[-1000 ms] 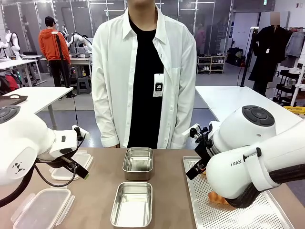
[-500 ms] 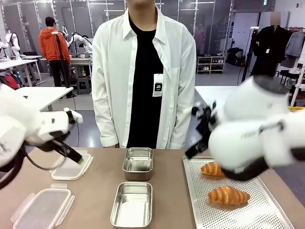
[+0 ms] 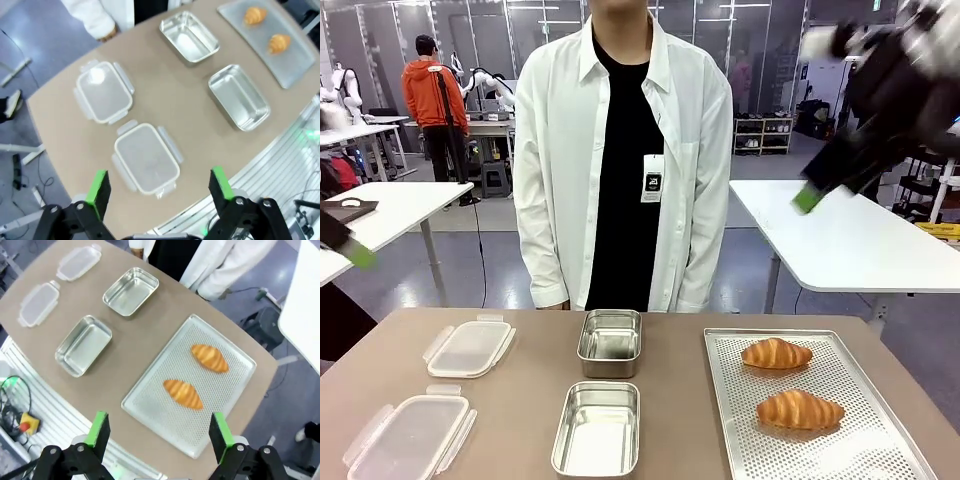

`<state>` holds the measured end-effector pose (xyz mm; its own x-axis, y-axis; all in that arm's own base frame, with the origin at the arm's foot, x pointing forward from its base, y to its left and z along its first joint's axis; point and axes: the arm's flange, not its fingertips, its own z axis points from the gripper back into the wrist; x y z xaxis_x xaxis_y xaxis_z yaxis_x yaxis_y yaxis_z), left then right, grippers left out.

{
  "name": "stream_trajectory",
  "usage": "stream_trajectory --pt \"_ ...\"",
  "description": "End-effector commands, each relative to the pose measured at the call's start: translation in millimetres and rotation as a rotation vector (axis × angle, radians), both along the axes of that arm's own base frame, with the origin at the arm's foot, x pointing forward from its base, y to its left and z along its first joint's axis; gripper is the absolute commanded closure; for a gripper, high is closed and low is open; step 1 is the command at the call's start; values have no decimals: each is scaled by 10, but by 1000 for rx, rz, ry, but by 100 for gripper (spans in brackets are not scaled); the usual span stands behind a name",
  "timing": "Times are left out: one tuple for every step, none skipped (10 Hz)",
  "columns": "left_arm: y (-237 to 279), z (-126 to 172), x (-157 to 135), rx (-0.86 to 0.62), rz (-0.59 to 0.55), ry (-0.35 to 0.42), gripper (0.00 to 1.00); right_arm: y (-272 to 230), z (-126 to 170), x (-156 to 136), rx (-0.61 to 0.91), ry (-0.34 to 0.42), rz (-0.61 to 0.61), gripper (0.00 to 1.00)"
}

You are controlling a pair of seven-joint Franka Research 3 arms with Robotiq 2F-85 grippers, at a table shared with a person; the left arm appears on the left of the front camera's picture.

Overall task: Place the bread into the airtight container.
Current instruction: Pick up a Butter Roll and place it into an empty Airtight Container.

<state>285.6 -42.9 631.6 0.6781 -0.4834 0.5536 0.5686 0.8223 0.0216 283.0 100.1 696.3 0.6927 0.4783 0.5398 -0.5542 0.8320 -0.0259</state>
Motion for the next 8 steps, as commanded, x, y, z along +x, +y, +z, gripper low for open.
stream_trajectory --pt "272 545 -449 -4 18 4 0 -335 289 -293 34 4 -64 0" --pt "407 780 -662 -30 24 -35 0 -611 401 -416 97 0 -59 0" --pt "526 1003 -865 -56 32 -60 0 -893 449 -476 118 0 -68 0" --pt "597 1205 -1053 -86 33 -105 0 -1140 463 -494 123 -10 -92 0" --pt "663 1368 -1191 -101 57 -123 0 -1359 469 -543 118 -18 -84 0" --pt "692 1477 -1258 -104 76 -129 0 -1499 471 -580 107 -22 -88 0" --pt "695 1552 -1285 -111 87 -137 0 -1598 464 -585 104 -23 -102 0" --pt "678 1582 -1268 -123 92 -138 0 -1655 451 -583 111 -22 -99 0"
